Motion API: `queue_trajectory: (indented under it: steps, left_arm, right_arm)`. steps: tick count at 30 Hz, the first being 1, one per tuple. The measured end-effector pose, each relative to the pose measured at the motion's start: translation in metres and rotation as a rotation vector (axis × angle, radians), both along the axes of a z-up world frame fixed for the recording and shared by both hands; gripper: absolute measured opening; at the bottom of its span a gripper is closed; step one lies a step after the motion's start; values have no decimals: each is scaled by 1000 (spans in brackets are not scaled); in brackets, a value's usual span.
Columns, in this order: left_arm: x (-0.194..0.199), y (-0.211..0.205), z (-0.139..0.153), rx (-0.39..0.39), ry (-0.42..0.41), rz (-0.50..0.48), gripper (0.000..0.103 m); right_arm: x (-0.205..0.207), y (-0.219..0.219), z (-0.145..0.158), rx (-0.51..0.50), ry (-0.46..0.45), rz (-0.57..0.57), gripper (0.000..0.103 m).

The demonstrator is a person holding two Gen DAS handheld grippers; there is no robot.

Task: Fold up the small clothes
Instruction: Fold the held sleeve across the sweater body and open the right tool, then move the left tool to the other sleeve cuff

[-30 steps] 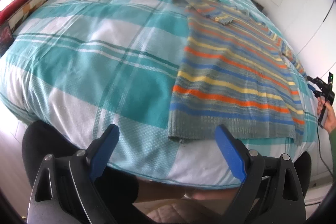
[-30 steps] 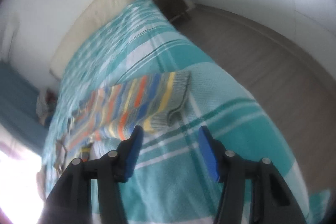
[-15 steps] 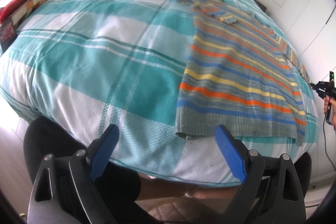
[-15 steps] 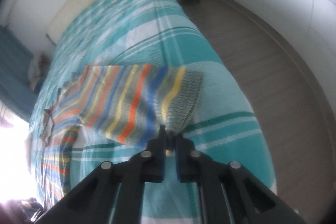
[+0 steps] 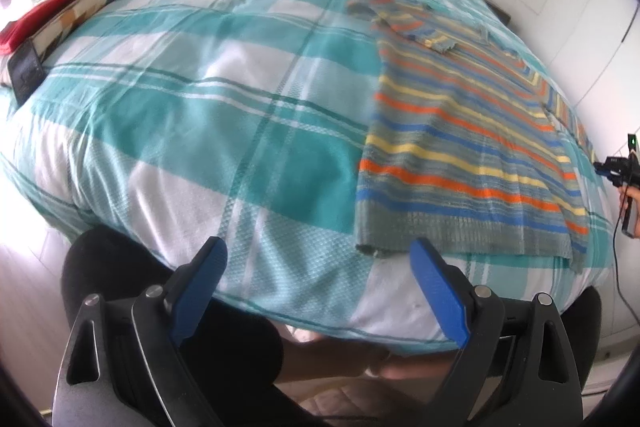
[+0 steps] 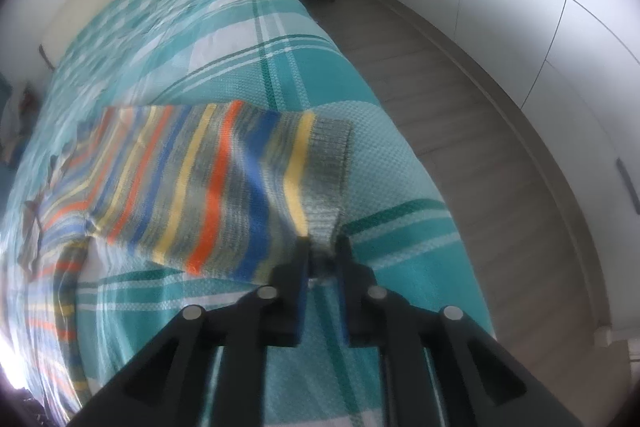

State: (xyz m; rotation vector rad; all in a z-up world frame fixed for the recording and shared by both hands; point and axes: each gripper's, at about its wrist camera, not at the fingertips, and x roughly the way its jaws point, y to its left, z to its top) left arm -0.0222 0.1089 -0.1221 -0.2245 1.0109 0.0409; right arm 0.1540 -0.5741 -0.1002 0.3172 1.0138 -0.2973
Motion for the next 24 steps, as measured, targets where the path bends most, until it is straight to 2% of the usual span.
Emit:
queue_trajectory:
  steps: [1,3,6,12,15,19,24]
  left_arm:
    - [-1,3,0,-8,0,8,94]
    - [0,7,-2,-18,3,16,94]
    - [0,9,-2,-9,1,14,94]
    - [5,12,0,21,-10,19,94]
    - [11,12,3,22,-19,15,94]
    - [25,6,16,48,-55,-12,94]
    - [49,-7,51,123,-113,-109,94]
  right_arm:
    - [-6,-2,1,-10,-2,-12,23]
    - [-18,-7,2,-34,10,-60,29]
    - [-40,-19,0,-55,21,-115,30]
    - [-98,-22,15,-99,-26,-205,47]
    - [-122,0,29,-102,-90,-168,53]
    - [-142,51,45,-93,-176,-55,61]
    - [-150,132,43,-77,-244,130,64]
